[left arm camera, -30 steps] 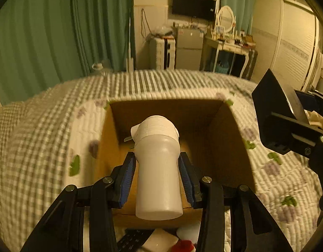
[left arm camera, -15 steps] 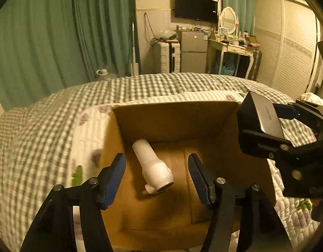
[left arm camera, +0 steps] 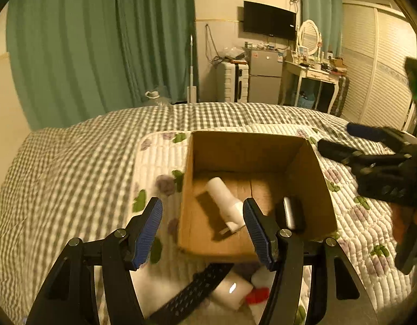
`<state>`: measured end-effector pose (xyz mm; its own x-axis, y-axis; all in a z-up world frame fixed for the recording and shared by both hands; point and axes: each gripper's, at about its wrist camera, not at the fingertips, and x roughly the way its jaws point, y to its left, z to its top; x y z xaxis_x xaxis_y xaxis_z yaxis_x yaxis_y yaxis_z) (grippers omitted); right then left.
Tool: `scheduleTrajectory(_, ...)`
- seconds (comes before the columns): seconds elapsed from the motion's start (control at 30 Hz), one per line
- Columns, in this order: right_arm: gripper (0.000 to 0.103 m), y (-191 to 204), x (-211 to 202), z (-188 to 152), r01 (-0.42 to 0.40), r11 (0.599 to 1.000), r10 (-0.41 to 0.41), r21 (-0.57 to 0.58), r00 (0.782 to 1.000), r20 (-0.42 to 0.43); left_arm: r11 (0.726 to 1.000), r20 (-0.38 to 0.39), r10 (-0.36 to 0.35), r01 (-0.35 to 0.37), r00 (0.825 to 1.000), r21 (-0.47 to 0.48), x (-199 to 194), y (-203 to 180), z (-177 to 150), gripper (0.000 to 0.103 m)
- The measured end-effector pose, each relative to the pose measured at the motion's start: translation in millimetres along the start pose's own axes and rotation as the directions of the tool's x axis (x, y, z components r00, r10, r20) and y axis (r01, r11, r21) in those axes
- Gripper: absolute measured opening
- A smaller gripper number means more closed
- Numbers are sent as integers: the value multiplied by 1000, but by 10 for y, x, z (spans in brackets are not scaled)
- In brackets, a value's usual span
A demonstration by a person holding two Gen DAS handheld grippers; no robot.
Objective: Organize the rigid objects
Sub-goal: 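Lower the white bottle into the box with the left tool while the right tool drops the power bank in, then grasp the red-capped jar with the left tool while the right tool grasps the white card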
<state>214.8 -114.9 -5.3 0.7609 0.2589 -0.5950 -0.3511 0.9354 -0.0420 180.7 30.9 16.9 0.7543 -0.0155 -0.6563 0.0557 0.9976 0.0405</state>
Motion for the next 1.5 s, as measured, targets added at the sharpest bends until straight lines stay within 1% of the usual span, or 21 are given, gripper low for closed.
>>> scheduleTrajectory(0.07, 88, 11, -233, -21, 8, 1000, -8, 3, 1000, 7, 1000, 1, -5, 5, 1000, -10, -130, 7, -54, 73)
scheduleTrajectory(0.13, 93, 23, -437, -81, 36, 999, -37, 13, 999, 11, 1000, 9, 1, -1, 1000, -10, -294, -27, -125, 78)
scheduleTrajectory(0.17, 96, 28, -518, -117, 48, 999, -49, 14, 999, 16, 1000, 12, 10, -10, 1000, -11, -353, -21, -160, 84)
scheduleTrajectory(0.23, 100, 48, -717, -224, 69, 997, -69, 15, 997, 26, 1000, 20, 24, -24, 1000, -21, -463, -45, -241, 92)
scheduleTrajectory(0.27, 103, 66, -809, -295, 84, 996, -84, 16, 996, 24, 999, 20, 25, -25, 999, -23, -499, -53, -286, 94)
scheduleTrajectory(0.43, 103, 160, -1012, -715, 100, 995, -99, 20, 995, -10, 998, -2, 44, -44, 999, -49, -533, -112, -569, 97)
scheduleTrajectory(0.53, 103, 222, -962, -1033, 105, 994, -104, 25, 994, -37, 997, -31, 40, -42, 999, -64, -434, -162, -787, 97)
scheduleTrajectory(0.6, 103, 239, -837, -1259, 89, 995, -86, 46, 993, -77, 997, -56, 32, -36, 998, -75, -312, -211, -939, 97)
scheduleTrajectory(0.67, 103, 248, -685, -1443, 87, 995, -80, 56, 990, -119, 996, -86, 46, -52, 995, -77, -167, -277, -1074, 97)
scheduleTrajectory(0.73, 103, 236, -531, -1604, 111, 993, -102, 48, 982, -158, 996, -115, 53, -61, 992, -67, -14, -341, -1204, 97)
scheduleTrajectory(0.83, 103, 177, -347, -1733, 115, 990, -97, 77, 974, -205, 998, -177, 36, -45, 984, -47, 227, -466, -1396, 97)
scheduleTrajectory(0.93, 103, 72, -255, -1772, 108, 985, -74, 137, 970, -231, 999, -196, 10, -19, 981, -44, 333, -556, -1466, 97)
scheduleTrajectory(1.03, 103, 51, -217, -1787, 109, 982, -68, 155, 966, -251, 999, -207, 4, -12, 978, -39, 439, -627, -1495, 97)
scheduleTrajectory(1.13, 103, 56, -192, -1794, 117, 979, -71, 167, 964, -256, 999, -219, -16, 5, 976, -52, 522, -659, -1503, 94)
scheduleTrajectory(1.2, 103, 59, -172, -1784, 117, 978, -70, 170, 963, -259, 998, -239, -39, 28, 970, -51, 571, -687, -1518, 74)
scheduleTrajectory(1.23, 103, 69, -166, -1788, 121, 979, -75, 165, 962, -262, 997, -256, -68, 56, 964, -52, 594, -696, -1517, 60)
scheduleTrajectory(1.27, 103, 72, -160, -1786, 122, 979, -76, 162, 962, -264, 995, -268, -99, 88, 958, -56, 604, -714, -1523, 49)
scheduleTrajectory(1.3, 103, 79, -154, -1787, 126, 979, -81, 159, 961, -265, 994, -271, -108, 98, 957, -50, 600, -739, -1526, 48)
scheduleTrajectory(1.33, 103, 82, -150, -1784, 129, 979, -84, 158, 960, -265, 995, -264, -103, 98, 959, -31, 577, -768, -1525, 44)
scheduleTrajectory(1.4, 103, 89, -137, -1785, 132, 979, -87, 154, 959, -269, 993, -256, -114, 115, 960, -13, 538, -791, -1529, 42)
scheduleTrajectory(1.5, 103, 120, -108, -1792, 119, 982, -77, 145, 959, -272, 992, -248, -126, 124, 961, -22, 434, -735, -1511, 40)
